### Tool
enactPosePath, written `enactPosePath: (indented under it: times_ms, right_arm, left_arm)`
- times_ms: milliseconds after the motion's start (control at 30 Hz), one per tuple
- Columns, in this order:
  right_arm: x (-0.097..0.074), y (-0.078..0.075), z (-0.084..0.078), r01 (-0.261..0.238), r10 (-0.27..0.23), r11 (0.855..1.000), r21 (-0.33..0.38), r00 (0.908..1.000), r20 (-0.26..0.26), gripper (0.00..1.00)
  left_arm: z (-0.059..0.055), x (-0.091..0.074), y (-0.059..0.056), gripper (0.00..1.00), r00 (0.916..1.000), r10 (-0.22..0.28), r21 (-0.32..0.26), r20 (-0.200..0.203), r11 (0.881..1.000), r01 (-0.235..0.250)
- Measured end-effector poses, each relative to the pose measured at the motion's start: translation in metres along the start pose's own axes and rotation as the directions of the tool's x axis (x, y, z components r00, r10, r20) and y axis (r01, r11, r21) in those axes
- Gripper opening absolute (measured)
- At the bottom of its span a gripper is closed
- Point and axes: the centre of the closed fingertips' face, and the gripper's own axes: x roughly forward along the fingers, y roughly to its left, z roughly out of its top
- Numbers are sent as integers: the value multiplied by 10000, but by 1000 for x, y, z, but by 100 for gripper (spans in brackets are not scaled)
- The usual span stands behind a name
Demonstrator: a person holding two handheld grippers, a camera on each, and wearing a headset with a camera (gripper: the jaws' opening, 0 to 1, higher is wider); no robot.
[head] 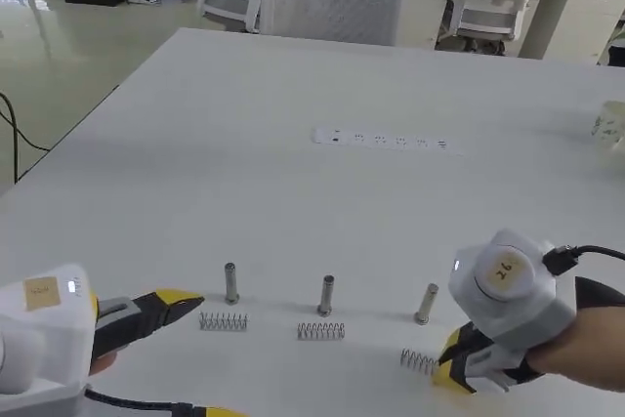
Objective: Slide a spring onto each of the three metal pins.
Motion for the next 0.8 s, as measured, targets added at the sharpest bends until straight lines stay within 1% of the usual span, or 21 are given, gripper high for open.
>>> enactPosePath:
  times_ms: [100,267,333,467,633,800]
  right_arm:
    - [-5,2,4,-23,24,10000,-97,10000,64,13]
    - [-15,7,19,-99,108,9995,-299,9995,304,13]
    - [-18,9,27,-77,97,9988,-486,9991,407,13]
    - [-26,16,41,-211,256,9977,-640,9973,688,13]
    - [-31,21,50,-295,370,9952,-935,9962,794,13]
    - [-38,25,59,-259,379,9908,-1328,9953,886,13]
  left_arm:
    - [1,3,-3,81,9998,-195,127,-89,9997,196]
    - [3,11,-9,79,9964,-723,566,-436,9956,747]
    - [6,15,-10,78,9949,-871,731,-510,9932,907]
    - [15,23,-13,77,9912,-1220,1045,-517,9864,1269]
    - [19,34,-14,72,9859,-1505,1451,-735,9764,1599]
    - [21,43,-14,63,9819,-1724,1716,-788,9679,1837]
